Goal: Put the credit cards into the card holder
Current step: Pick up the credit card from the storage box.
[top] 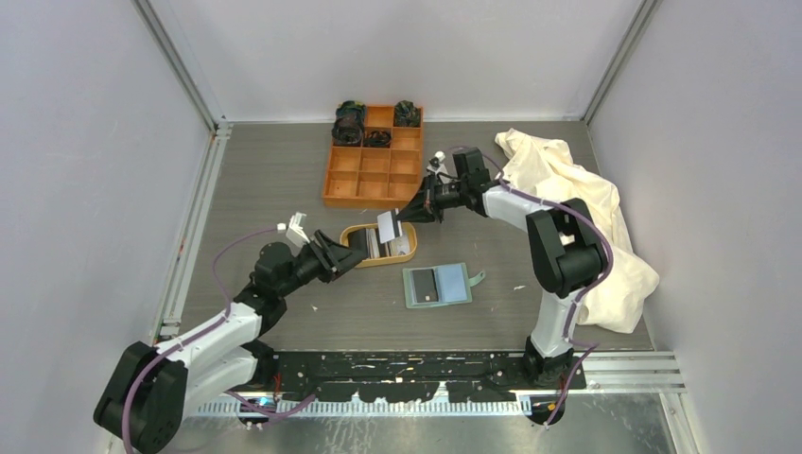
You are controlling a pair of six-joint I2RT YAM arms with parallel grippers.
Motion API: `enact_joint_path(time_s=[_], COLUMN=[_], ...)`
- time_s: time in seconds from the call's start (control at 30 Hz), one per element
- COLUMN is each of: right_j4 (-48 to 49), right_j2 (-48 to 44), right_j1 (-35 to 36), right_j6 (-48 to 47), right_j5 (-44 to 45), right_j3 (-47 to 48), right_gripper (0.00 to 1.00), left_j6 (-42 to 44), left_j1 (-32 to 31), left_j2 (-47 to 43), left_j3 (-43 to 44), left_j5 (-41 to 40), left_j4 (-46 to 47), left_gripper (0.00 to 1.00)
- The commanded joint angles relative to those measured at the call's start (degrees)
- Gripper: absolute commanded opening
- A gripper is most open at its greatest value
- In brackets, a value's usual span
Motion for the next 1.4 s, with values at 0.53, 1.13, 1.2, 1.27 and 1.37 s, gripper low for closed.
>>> enact_joint_path(time_s=[0.53, 1.13, 1.2, 1.27, 1.37], right_j4=[17.0, -5.5, -10.2, -14.9, -20.1], right_j2=[-21.5, -23.3, -23.3, -23.5, -24.4], right_j1=[0.6, 5.4, 5.7, 5.7, 5.6], right_j6=[-16.4, -37.8, -41.9, -45.9, -51.4], right_j5=[-13.9, -14.8, -13.7, -11.6, -8.8], right_j3=[-10.6, -7.0, -5.9, -4.7, -4.1], right_gripper=[0.01, 0.01, 0.01, 0.18, 0.51], left_j6=[1.9, -0.6, 1.4, 3.1, 4.6], left_j1=[-7.1, -7.2, -7.2, -7.2, -7.2], left_j2=[3.3, 15.6, 15.3, 14.6, 12.6], left_j3=[-0.4, 3.7, 4.4, 4.4, 2.7], left_j5=[0.1, 7.5, 9.8, 11.0, 9.2], left_j4=[28.8, 42.2, 39.6, 37.0, 34.9], left_gripper=[0.60, 0.13, 0.00, 0.00, 0.00])
